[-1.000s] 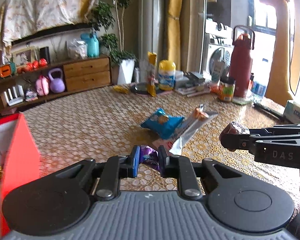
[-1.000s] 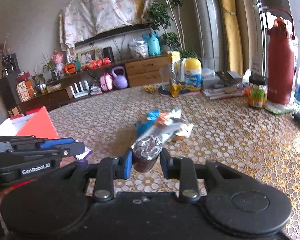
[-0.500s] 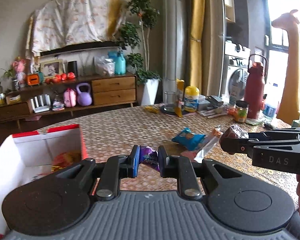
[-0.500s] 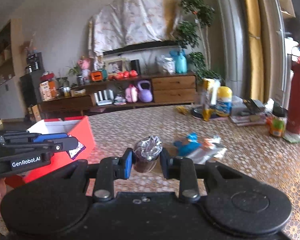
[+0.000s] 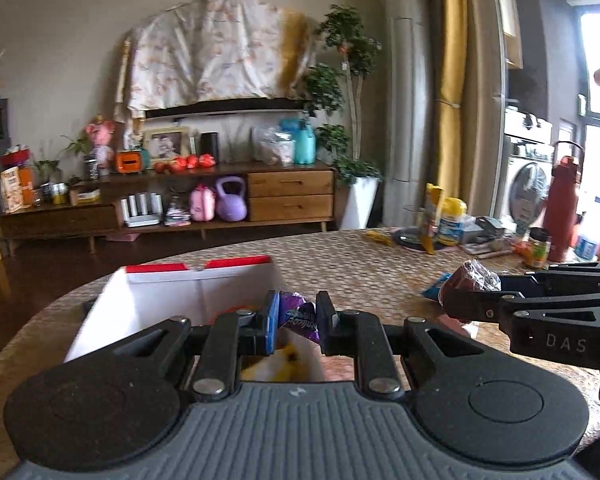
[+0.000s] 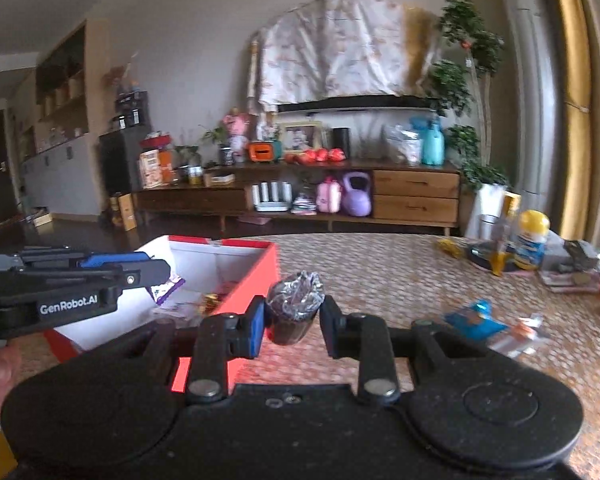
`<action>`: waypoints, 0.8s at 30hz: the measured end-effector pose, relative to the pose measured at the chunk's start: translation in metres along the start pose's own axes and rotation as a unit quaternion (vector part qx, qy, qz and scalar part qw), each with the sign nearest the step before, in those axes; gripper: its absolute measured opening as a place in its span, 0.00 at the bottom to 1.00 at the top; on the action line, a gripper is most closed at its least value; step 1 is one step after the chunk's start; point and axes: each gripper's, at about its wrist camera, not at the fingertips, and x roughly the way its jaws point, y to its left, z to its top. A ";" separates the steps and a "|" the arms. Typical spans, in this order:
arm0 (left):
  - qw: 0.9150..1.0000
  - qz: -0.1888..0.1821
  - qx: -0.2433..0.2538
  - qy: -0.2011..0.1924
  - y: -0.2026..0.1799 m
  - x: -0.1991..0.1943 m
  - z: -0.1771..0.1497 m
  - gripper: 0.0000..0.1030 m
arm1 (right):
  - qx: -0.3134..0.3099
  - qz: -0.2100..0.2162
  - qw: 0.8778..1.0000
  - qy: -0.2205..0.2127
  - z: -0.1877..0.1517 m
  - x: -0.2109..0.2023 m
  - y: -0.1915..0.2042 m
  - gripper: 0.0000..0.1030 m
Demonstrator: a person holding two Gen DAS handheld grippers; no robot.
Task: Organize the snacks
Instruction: 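Carry the purple candy and brown snack with both tools over the box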
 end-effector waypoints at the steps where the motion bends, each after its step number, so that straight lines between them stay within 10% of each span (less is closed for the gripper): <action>1: 1.000 0.006 -0.002 0.000 0.006 -0.001 -0.001 0.18 | -0.004 0.005 1.000 0.000 0.002 0.003 0.005 0.27; 24: 0.995 0.073 -0.052 0.042 0.087 0.012 -0.026 0.18 | -0.066 0.083 0.994 0.039 0.016 0.076 0.081 0.27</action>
